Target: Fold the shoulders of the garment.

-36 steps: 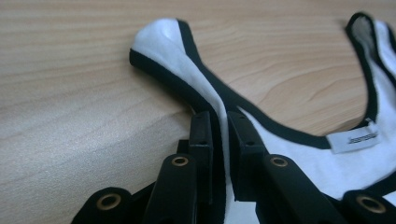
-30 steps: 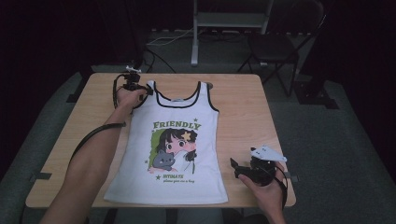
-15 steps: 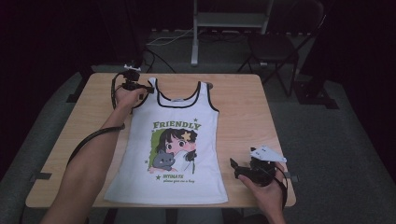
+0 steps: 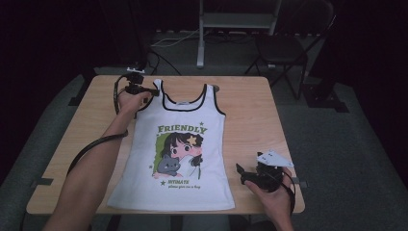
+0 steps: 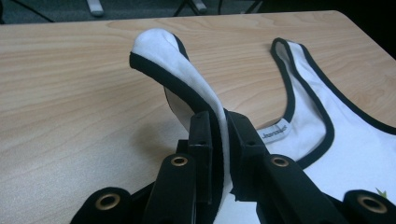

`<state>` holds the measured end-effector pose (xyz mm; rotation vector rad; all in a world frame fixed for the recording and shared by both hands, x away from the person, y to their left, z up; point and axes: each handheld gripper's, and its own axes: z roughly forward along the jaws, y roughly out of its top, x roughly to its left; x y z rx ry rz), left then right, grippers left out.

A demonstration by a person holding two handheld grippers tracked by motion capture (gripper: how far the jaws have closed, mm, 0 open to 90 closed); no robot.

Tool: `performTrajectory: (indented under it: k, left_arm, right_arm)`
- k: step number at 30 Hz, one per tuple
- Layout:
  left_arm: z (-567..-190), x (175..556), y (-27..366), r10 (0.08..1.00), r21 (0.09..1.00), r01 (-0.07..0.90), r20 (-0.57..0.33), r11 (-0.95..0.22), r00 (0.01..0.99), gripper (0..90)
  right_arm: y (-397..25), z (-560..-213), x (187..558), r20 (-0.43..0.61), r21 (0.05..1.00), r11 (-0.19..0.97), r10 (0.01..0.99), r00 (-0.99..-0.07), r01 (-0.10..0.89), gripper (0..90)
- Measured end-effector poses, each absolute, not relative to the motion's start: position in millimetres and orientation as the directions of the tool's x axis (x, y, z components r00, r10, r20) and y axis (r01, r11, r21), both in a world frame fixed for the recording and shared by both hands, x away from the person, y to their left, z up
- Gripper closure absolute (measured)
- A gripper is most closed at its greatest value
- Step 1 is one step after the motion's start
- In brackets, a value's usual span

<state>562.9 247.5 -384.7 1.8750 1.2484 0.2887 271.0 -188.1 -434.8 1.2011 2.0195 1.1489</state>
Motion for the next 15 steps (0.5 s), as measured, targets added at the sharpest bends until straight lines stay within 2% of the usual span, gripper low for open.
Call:
performTrajectory:
  k: [15]
  left_arm:
    - [-379.0, 537.8, 240.7, 0.824, 0.776, 0.597, -0.193, -0.203, 0.533, 80.2]
  right_arm:
    - [-186.3, -435.1, 270.8, -0.02, 0.862, 0.258, 0.878, -0.478, 0.436, 13.3]
